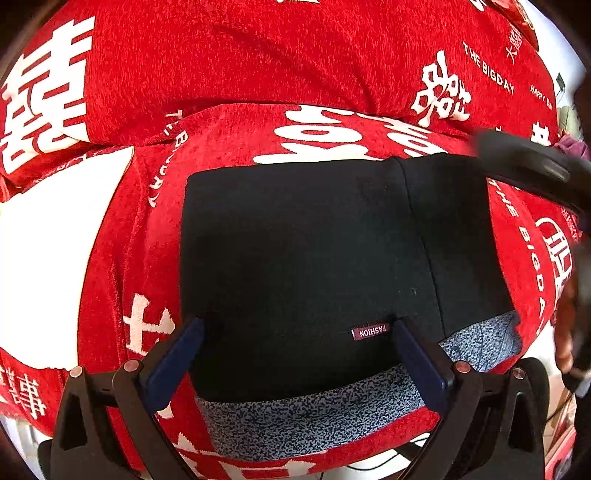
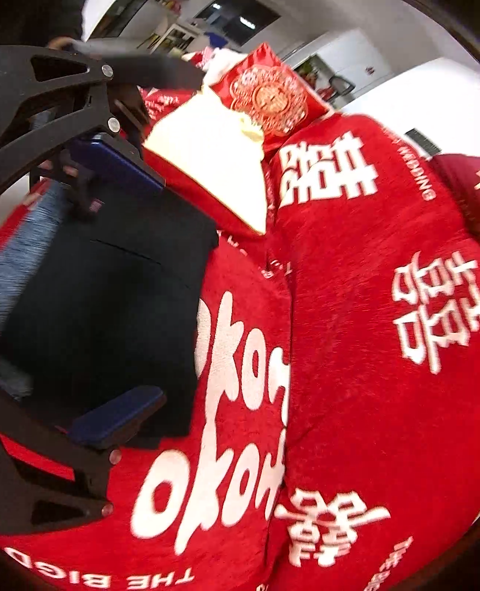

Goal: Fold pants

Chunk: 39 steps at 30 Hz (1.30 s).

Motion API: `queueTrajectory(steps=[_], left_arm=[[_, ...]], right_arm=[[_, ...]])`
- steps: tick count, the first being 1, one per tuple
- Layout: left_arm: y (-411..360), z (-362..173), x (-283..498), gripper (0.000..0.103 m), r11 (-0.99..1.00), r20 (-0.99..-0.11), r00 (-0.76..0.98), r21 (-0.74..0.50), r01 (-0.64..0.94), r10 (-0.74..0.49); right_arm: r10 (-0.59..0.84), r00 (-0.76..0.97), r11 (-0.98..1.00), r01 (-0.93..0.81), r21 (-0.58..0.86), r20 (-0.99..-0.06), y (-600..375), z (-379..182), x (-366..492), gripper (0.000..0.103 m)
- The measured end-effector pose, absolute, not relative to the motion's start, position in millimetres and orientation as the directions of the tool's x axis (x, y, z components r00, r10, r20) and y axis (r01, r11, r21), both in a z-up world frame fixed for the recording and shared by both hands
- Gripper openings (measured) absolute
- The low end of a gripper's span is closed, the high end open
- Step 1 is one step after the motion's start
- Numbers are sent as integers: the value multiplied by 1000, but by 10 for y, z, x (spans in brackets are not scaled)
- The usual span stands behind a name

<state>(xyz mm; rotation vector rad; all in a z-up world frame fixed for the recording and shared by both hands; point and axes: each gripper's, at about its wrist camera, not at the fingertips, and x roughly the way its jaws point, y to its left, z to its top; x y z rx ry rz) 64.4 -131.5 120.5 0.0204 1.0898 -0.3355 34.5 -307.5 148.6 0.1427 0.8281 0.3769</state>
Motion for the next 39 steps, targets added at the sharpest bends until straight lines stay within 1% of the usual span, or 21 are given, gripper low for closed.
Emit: queueTrajectory(steps=[3,5,8,10,14,17,19,22,24,25,26,28,33,35,36,38,39], left_arm=[[-1323,1202,639,102,949,-871,420,-142,282,-255],[-1329,1201,636,102,946,-870,418,-147,288,-262],[-1355,1201,640,102,944,-870,417,-144,296,-263],[-1364,1199,638,102,944,-871,417,-141,298,-262],[-1370,1175,640,102,942,-869,415,-150,301,-271],[-1384,1153,639,102,941,-868,416,-147,304,-270],[-1357,1193,642,102,942,-874,405,-150,301,-269],[-1155,1291,631,102,942,-862,401,-222,253,-311],[-923,1300,633,102,937,-855,386,-296,185,-346],[-869,1284,627,102,937,-857,381,-308,163,-348],[-784,1240,618,102,937,-861,371,-323,131,-349],[-727,1163,589,102,944,-869,368,-313,106,-330],[-766,950,496,102,954,-879,372,-282,101,-300],[-796,866,509,103,954,-882,364,-278,110,-299],[-786,822,511,103,949,-880,356,-294,112,-314],[-733,827,512,103,942,-875,349,-321,100,-335],[-701,852,512,103,941,-877,341,-325,96,-338]], right_arm=[[367,562,930,-242,277,-741,-3039,1256,625,103],[304,551,952,-195,234,-777,-3086,1087,737,103],[262,527,965,-132,226,-808,-3198,849,800,102],[246,553,969,-147,197,-796,-3194,816,758,103],[158,579,986,-136,96,-800,-3114,780,698,103],[146,612,989,-113,96,-777,-3144,756,659,103],[122,602,991,-117,63,-789,-3104,764,678,103],[86,556,994,-101,35,-827,-3058,908,677,103],[104,585,994,-81,70,-804,-3084,1063,499,103],[112,606,994,-80,80,-788,-3081,1133,356,103],[98,615,995,-77,64,-782,-3055,1165,216,103],[35,621,998,-59,-2,-783,-2957,1138,-72,103],[-53,611,991,-63,-115,-790,-2712,824,-534,103],[-89,563,989,-45,-138,-822,-2721,613,-511,103],[-125,542,985,-34,-171,-831,-2726,483,-487,103],[-217,554,957,-43,-288,-804,-2608,423,-492,103],[-239,548,948,-49,-316,-801,-2564,409,-490,103]])
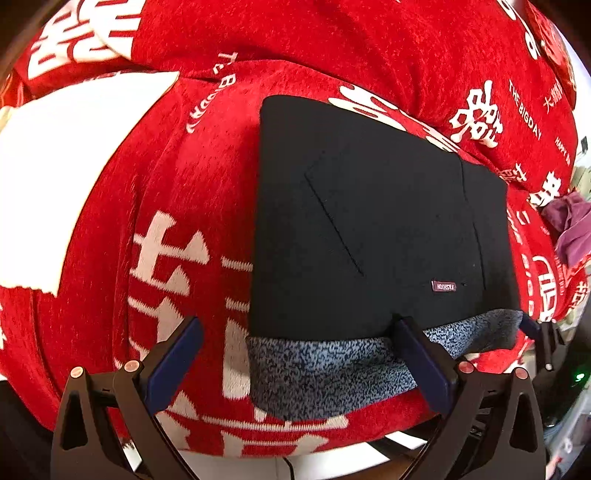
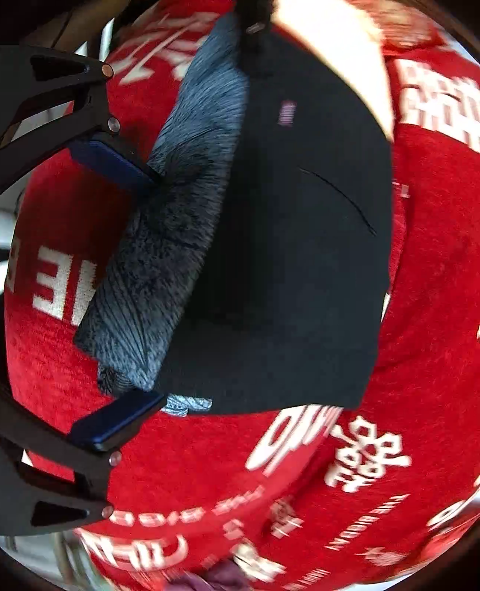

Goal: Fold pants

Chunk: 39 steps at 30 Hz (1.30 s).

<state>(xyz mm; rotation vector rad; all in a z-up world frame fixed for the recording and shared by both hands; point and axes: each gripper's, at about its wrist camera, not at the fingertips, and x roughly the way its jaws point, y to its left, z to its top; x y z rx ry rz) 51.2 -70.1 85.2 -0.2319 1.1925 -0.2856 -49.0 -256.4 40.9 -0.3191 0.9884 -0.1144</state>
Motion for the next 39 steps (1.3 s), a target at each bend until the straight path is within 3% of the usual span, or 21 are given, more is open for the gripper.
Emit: queueTrajectory(steps=[2,5,11,20,23,29,34,39], left_arm=[[-640,966,504,103,941,-869,363,-324,97,-336],[-495,1171,543,103,943,-839,433,-315,108,-330],[-375,1218,1131,103,908,-830,380,-412,76,-409],[-666,873,1905,103,978,-937,286,-210,-9,-199],[-737,872,1882,103,986,-938,306,-160,35,-163],[-480,1188,1281,103,960,-889,364,-271,70,-278],[-450,958,807,103,981,-912,361,-173,92,-195],[-377,886,883,103,970,-922,304,-244,22,-239]], right_arm=[[-228,548,951,-53,-305,-805,-2562,464,-514,103],[-120,604,984,-33,-176,-788,-2678,759,-672,103],[-24,666,999,-11,-42,-746,-2825,1039,-870,103],[37,666,999,-37,17,-745,-2789,1033,-817,103],[59,660,998,-30,53,-749,-2843,1004,-866,103],[92,661,995,-32,95,-745,-2898,1045,-878,103],[117,634,992,-36,122,-765,-2846,931,-811,103],[123,619,991,-37,128,-776,-2805,898,-789,103]])
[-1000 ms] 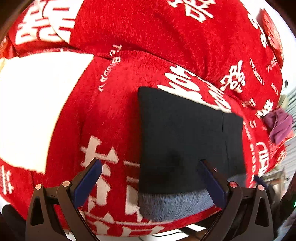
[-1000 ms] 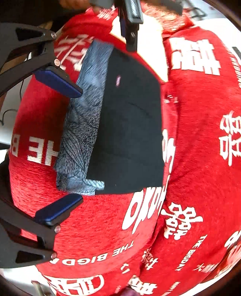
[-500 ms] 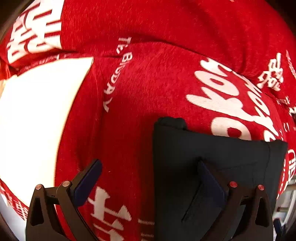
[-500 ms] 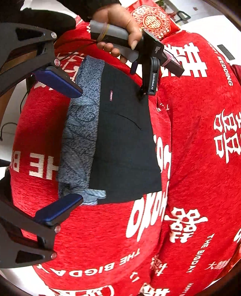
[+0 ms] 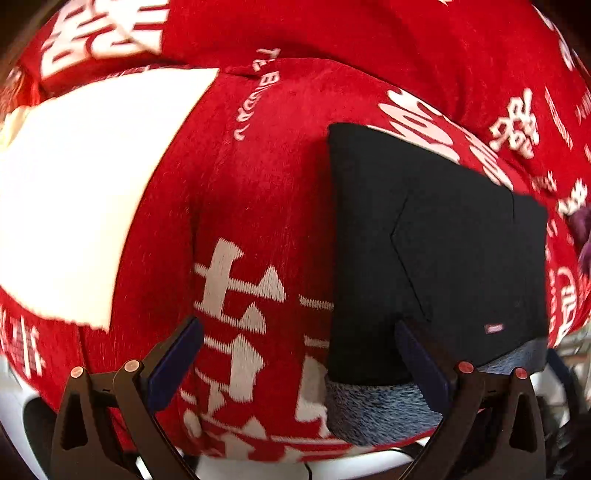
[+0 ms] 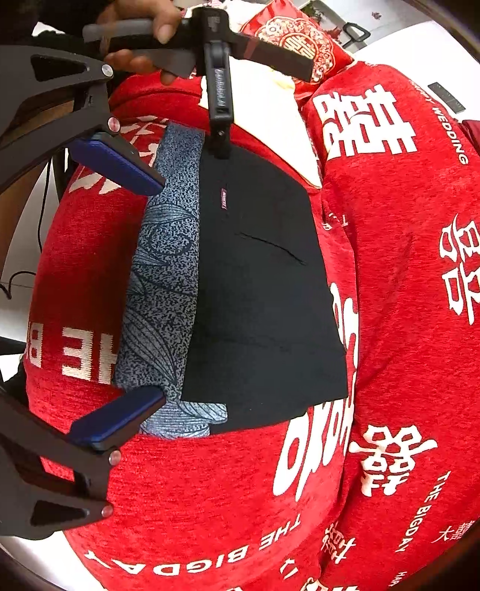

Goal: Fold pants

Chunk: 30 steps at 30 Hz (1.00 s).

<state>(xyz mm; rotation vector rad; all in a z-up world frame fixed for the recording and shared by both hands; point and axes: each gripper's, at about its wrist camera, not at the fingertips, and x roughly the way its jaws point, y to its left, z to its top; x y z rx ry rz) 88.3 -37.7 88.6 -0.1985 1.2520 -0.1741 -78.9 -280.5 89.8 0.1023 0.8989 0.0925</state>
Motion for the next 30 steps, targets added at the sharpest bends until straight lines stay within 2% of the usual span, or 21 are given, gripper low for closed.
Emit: queueTrajectory(steps=[3,4,7,10,14,18,21,23,26,28,30], left_arm=[[-460,1137,666,103,959,-876,390,-266,96,-283],[-556,1136,599,103,964,-879,394,-236,127,-267],[-851,783,580,103,963,-935,277,-164,212,-220],[-910,469,564,103,960,-954,157,-232,155,-255],[-1004,778,431,103,946,-926,253,-223,233,-281],[-1020,1100,474,103,936,-886,335,-241,258,-321],[-996,1105,608,103,934,-881,330,-273,232,-340],[-1006,1059,669,103,938,-882,332,-276,208,-333],[-1003,995,785,103,935,-877,329,-310,170,-351],[-1014,918,833,103,939,-885,318,-303,161,-340],[-1065,840,851,103,936,-895,285,-303,177,-343]], right_arm=[[113,645,993,-55,102,-755,-2803,1006,-873,103],[108,652,994,-55,95,-750,-2813,1026,-890,103],[100,644,994,-30,106,-759,-2874,1004,-857,103],[123,628,987,2,159,-769,-2954,956,-830,103],[100,649,993,-20,115,-754,-2990,1058,-866,103],[186,705,979,-76,187,-684,-3122,1323,-669,103],[257,769,957,-121,262,-585,-3230,1504,-360,103],[291,771,943,-131,305,-567,-3293,1507,-87,103],[339,741,920,-134,367,-580,-3387,1385,383,103],[338,686,920,-97,380,-644,-3473,1168,685,103],[333,573,916,-10,400,-748,-3579,826,921,103]])
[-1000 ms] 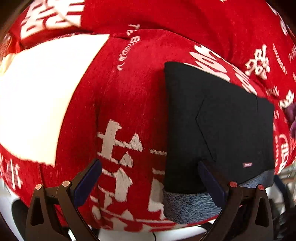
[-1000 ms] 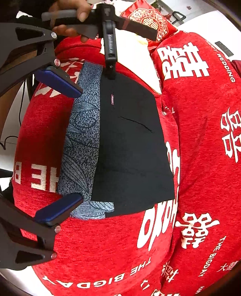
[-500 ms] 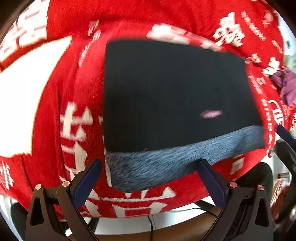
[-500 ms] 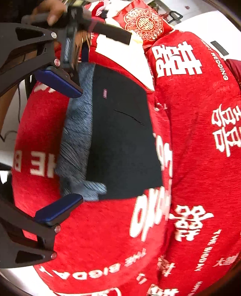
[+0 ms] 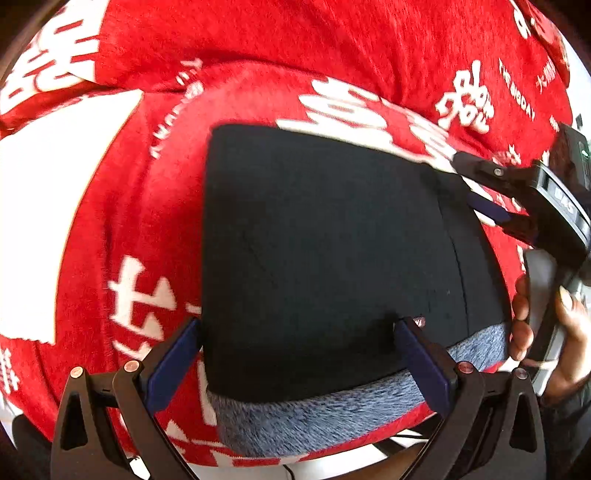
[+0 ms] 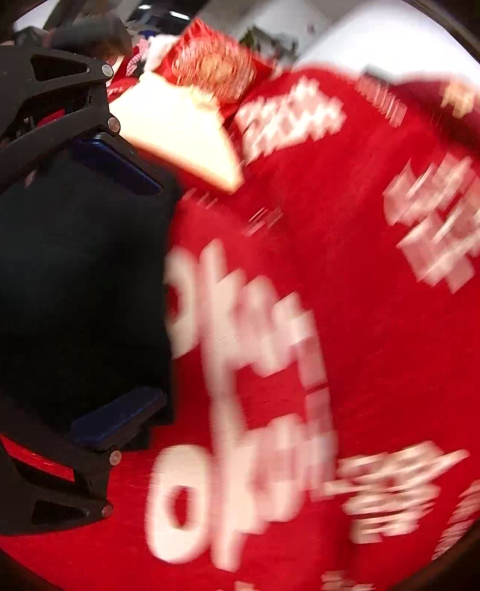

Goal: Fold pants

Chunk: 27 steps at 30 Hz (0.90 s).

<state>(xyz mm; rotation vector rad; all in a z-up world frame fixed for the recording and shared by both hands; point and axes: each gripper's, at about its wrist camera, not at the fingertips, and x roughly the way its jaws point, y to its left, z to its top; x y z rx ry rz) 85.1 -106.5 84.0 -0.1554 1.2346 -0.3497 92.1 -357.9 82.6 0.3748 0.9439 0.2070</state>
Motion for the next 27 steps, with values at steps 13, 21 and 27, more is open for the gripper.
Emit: queueTrajectory(steps=[13,21,27], left_arm=[[-645,772,771,103,918,-862,318,-381,108,-395],[-994,811,934,103,912,-868,280,-383,145,-409],[-1030,791,1000,103,916,-872,280,-375,143,-401]], right_arm=[[205,628,955,39,294,-750,-4108,1050,-632,103],[304,584,918,33,396,-752,-4045,741,-394,103],[339,535,925,-38,379,-774,-3777,616,-190,103]])
